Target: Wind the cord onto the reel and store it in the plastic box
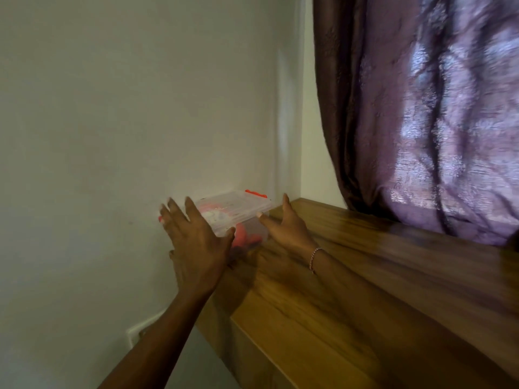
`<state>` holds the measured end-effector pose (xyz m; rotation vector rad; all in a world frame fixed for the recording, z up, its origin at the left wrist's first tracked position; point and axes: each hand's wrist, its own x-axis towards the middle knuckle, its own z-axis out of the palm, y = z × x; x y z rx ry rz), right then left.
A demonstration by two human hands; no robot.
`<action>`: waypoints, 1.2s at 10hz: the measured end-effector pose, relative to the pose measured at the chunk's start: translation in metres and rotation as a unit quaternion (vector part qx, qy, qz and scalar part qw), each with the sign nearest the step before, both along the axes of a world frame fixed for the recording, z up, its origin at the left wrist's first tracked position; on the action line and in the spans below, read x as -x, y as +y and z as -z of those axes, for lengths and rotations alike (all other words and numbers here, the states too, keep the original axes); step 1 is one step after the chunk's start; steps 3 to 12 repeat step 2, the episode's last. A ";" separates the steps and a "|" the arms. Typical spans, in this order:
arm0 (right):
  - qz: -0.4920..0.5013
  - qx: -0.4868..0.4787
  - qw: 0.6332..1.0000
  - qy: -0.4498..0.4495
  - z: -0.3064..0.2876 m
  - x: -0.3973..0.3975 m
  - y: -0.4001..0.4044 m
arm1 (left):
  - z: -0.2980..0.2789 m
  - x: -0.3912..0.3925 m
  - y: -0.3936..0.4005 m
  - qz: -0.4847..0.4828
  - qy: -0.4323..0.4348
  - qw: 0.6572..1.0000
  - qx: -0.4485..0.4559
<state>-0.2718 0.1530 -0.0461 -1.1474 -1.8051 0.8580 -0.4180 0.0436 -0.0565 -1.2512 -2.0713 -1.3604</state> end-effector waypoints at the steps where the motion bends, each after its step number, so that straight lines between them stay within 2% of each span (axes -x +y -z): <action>1: 0.033 -0.108 0.991 -0.071 -0.007 -0.040 -0.006 | -0.011 -0.036 0.009 0.100 0.052 0.994 0.001; 2: 0.098 -0.217 0.959 -0.153 -0.016 -0.085 -0.016 | -0.021 -0.076 0.021 0.201 0.088 0.975 0.039; 12: 0.098 -0.217 0.959 -0.153 -0.016 -0.085 -0.016 | -0.021 -0.076 0.021 0.201 0.088 0.975 0.039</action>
